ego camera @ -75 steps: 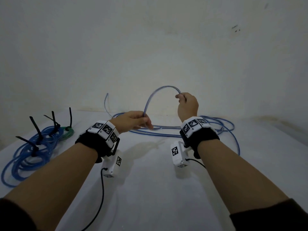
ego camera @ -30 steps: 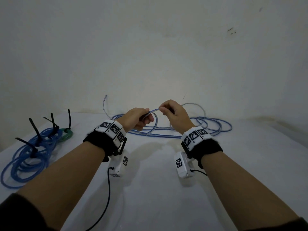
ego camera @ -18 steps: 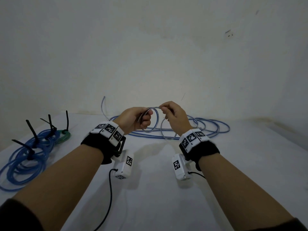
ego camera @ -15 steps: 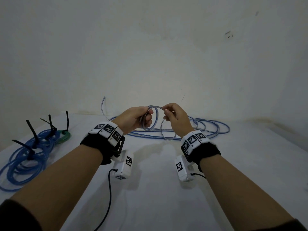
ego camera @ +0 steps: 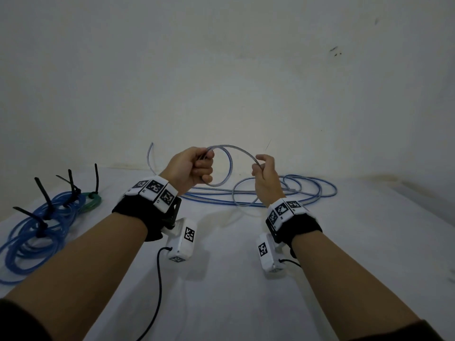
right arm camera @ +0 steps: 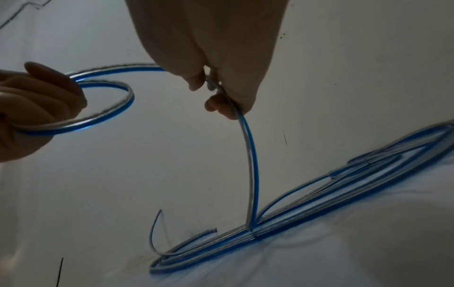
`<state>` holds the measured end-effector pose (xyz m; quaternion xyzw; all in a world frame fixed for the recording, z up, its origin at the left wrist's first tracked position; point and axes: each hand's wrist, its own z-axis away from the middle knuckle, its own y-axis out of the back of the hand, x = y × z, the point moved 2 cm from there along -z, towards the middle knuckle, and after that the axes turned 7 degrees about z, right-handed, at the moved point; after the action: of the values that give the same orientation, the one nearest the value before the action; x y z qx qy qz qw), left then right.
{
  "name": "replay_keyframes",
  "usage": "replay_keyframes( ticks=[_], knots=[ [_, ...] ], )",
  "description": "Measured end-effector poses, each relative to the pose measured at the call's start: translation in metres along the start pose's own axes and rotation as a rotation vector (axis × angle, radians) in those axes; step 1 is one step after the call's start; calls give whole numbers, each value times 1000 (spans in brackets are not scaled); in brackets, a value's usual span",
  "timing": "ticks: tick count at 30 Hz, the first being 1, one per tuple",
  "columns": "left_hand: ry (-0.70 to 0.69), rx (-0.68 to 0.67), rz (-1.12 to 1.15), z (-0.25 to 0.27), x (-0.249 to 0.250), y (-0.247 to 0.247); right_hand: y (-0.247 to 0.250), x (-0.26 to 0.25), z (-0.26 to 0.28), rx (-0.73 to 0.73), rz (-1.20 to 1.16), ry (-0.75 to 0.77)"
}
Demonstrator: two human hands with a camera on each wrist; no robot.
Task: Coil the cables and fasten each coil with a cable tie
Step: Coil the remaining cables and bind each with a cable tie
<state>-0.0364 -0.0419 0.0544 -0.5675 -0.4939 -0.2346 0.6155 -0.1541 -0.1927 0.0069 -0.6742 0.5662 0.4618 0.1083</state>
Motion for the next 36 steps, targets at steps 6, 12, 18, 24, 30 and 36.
replay_keyframes(
  ticks=[6,12,18,24,30,36],
  knots=[
    [-194,92,81,-3,10,6,5,12,1,103,292,33],
    [-300,6,34,-2,12,0,-6,6,-7,108,363,-18],
    [-433,26,-86,-7,18,-2,-27,-23,-3,-163,378,124],
    [-568,125,-602,-8,14,10,-34,-52,4,-526,283,184],
    [-510,186,-1158,-2,4,21,-29,-57,3,-470,233,231],
    [-404,193,-1275,-1,-4,19,-28,-53,2,-149,423,449]
  ],
)
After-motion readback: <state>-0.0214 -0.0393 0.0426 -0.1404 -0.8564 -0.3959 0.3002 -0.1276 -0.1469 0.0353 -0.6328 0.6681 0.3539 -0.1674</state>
